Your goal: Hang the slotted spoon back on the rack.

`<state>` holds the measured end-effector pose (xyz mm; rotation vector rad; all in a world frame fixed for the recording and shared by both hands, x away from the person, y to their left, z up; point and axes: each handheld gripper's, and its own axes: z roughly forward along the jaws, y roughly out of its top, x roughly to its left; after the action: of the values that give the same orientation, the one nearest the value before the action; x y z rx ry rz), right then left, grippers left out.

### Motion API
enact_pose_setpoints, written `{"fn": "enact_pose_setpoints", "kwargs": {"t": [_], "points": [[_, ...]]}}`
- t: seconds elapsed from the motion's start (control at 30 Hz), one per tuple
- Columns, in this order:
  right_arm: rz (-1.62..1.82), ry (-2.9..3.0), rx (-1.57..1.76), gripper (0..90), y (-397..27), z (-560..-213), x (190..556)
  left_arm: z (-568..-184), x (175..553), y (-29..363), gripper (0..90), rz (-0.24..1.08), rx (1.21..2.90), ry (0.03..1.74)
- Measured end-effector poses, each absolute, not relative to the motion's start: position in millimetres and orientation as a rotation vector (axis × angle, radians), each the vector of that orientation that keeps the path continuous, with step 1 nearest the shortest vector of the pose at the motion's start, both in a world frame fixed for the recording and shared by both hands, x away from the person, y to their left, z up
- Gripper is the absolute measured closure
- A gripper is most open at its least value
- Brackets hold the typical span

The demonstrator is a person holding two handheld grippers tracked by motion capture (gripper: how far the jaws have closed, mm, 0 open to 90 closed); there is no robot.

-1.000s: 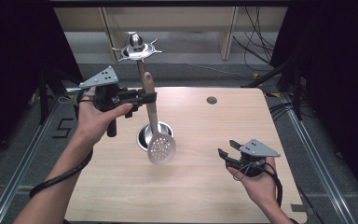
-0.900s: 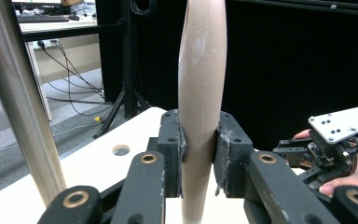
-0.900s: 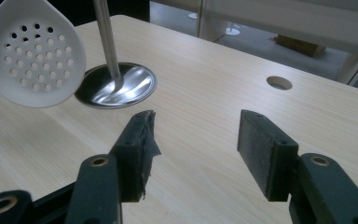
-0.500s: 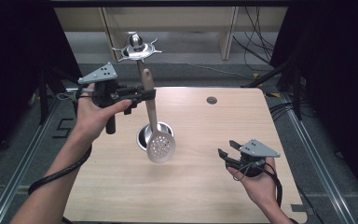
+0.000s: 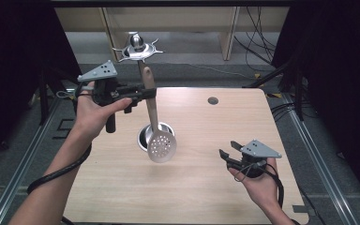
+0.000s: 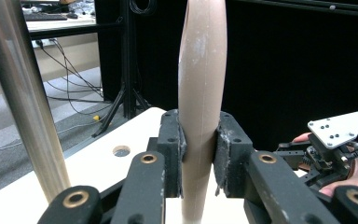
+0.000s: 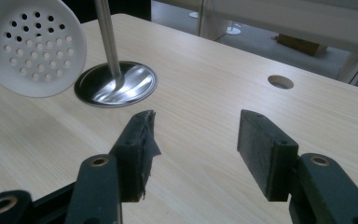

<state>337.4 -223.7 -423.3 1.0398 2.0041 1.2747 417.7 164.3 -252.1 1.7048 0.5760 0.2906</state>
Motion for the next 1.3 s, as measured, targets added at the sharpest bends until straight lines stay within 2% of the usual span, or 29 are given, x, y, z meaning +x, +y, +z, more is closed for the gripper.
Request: {"fn": "enact_pose_setpoints", "kwargs": {"t": [1.3], "points": [[1.256,2.039,1.021,46.6,-225,-423,338,-243,431,169,73.5,0.253,1.697,0.6]]}}
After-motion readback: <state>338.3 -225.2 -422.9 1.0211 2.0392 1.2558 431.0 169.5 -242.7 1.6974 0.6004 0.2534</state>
